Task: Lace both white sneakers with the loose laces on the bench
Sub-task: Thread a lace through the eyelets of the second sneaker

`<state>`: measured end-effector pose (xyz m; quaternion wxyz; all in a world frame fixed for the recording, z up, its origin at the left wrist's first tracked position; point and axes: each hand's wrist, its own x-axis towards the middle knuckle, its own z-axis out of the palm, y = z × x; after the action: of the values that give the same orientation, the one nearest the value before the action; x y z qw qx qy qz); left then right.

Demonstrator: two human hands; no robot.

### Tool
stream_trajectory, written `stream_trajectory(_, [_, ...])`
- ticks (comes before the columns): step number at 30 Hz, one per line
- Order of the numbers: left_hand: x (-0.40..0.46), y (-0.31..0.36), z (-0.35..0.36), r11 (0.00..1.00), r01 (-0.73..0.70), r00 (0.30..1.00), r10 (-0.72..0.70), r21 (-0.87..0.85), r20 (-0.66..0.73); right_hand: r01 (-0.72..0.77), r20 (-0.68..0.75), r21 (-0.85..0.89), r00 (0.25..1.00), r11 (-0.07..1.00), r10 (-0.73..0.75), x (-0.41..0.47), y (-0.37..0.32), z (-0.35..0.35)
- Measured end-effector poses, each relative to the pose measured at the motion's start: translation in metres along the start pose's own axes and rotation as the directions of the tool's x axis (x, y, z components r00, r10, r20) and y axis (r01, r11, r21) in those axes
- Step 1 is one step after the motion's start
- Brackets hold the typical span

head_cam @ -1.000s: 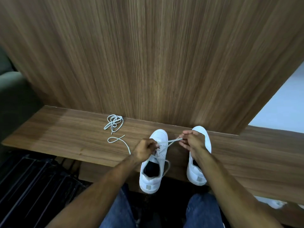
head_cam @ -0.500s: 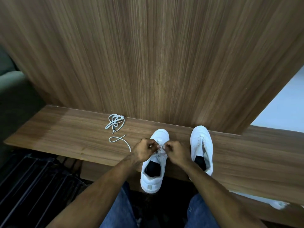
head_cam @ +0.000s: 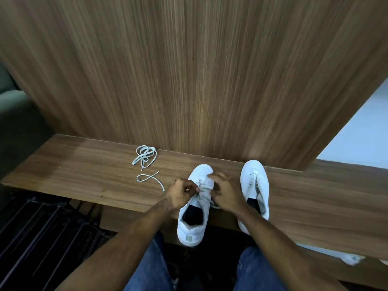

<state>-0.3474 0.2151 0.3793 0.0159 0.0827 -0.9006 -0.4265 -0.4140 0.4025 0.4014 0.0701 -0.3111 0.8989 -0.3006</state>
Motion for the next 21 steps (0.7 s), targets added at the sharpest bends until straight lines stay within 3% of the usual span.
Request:
stream_trajectory(2, [0.000, 0.005, 0.006, 1.000, -0.024, 1.000, 0.024, 0.010, 0.006, 0.033, 0.103, -0.022, 0.994, 0.999, -0.031, 0.000, -0.013, 0.013])
stream_trajectory(7, [-0.005, -0.010, 0.003, 0.987, 0.091, 0.995, -0.095, -0.133, -0.023, -0.119, 0.018, 0.008, 0.993, 0.993, 0.118, 0.000, -0.010, 0.012])
stream_trajectory(11, [-0.008, -0.013, 0.002, 0.973, 0.097, 0.995, -0.100, -0.210, -0.004, -0.164, 0.020, 0.037, 0.986, 0.986, 0.163, -0.002, -0.006, 0.005])
stream_trajectory(16, [-0.003, -0.006, 0.010, 0.984, 0.067, 0.998, -0.068, -0.167, -0.002, -0.062, 0.113, 0.093, 0.992, 0.994, 0.052, -0.003, -0.013, 0.013])
stream_trajectory(21, [-0.010, -0.004, 0.011, 0.986, 0.163, 0.982, -0.166, -0.037, -0.093, -0.137, 0.013, 0.085, 0.991, 0.987, 0.137, -0.001, -0.011, 0.019])
